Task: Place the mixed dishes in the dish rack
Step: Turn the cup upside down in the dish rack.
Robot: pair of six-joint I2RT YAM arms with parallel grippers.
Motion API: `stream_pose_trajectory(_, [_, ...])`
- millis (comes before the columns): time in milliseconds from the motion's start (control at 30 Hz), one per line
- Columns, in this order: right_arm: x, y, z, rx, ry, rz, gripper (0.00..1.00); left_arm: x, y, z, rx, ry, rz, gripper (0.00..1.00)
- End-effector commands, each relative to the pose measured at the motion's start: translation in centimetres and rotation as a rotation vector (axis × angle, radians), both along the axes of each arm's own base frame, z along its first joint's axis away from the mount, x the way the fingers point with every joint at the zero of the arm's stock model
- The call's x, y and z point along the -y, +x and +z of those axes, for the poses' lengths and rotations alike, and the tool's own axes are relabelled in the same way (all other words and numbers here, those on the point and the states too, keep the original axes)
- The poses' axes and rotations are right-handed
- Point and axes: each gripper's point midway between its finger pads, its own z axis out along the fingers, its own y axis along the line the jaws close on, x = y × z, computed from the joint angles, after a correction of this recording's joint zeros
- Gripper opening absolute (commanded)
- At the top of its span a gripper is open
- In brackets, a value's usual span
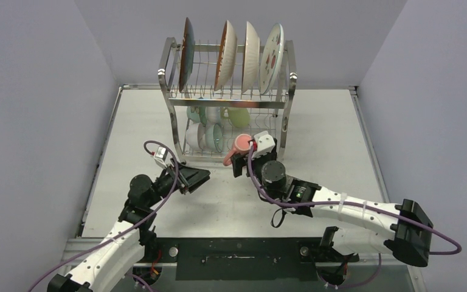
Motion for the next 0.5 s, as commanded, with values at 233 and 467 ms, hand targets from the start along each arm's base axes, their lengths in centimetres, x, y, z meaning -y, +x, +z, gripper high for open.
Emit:
stream_pose_trajectory(233, [0.5, 7.4, 1.7, 0.027, 0.141, -0.254, 0.2, -0.5, -0.5, -2.9, -0.015, 0.444, -0.1, 0.47])
stream_pose_trajectory(467, [0.0, 10.9, -1.3, -0.012, 0.165, -0.302, 0.21, -3.3, -0.4, -0.3, 0.079, 0.725, -0.065, 0.47])
